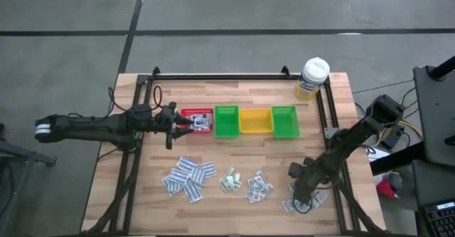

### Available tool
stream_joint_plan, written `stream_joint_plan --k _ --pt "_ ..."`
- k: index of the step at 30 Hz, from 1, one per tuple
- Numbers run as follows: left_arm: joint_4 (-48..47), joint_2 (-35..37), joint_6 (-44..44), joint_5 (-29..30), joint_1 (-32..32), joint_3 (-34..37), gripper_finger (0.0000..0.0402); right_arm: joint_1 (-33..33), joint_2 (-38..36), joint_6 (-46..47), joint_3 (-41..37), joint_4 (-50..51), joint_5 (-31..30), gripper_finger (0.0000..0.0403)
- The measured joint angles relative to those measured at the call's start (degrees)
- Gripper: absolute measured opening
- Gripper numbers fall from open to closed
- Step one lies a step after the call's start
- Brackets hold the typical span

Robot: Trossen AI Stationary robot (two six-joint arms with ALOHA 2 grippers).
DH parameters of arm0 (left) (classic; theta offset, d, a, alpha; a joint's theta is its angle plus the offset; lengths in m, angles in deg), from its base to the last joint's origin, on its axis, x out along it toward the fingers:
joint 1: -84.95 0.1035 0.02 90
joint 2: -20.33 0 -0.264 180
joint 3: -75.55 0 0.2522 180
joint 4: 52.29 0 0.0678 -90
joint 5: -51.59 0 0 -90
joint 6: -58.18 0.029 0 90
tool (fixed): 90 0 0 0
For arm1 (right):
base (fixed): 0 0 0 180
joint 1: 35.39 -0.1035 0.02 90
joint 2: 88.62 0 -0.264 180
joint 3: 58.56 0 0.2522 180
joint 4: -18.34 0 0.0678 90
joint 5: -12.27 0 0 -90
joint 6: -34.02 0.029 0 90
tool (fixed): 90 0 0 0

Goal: Pick & Place First Aid Supplies
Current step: Put the alcohol pad into the red basket

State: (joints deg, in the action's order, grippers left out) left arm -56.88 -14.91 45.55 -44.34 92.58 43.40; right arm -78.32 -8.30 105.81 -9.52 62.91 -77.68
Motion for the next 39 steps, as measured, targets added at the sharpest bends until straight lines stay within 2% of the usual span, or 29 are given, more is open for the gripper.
stream_joint_plan --k 9,17,29,39 --pt "0.2 0.0 0.0 0.0 0.0 0.0 0.0163 0.0 -4.2 -0.3 3.5 7.1 -5.0 0.0008" --pt "0.2 0.0 0.0 0.0 0.0 0.0 0.0163 0.2 -3.8 0.7 3.9 10.7 -7.9 0.0008" --pt "0.3 0.0 -0.6 0.0 0.0 0.0 0.0163 0.8 1.5 0.2 3.7 12.3 -5.8 0.0008" --pt "0.2 0.0 -1.0 0.0 0.0 0.0 0.0163 0.8 1.7 -2.0 3.7 12.5 -5.6 0.0008"
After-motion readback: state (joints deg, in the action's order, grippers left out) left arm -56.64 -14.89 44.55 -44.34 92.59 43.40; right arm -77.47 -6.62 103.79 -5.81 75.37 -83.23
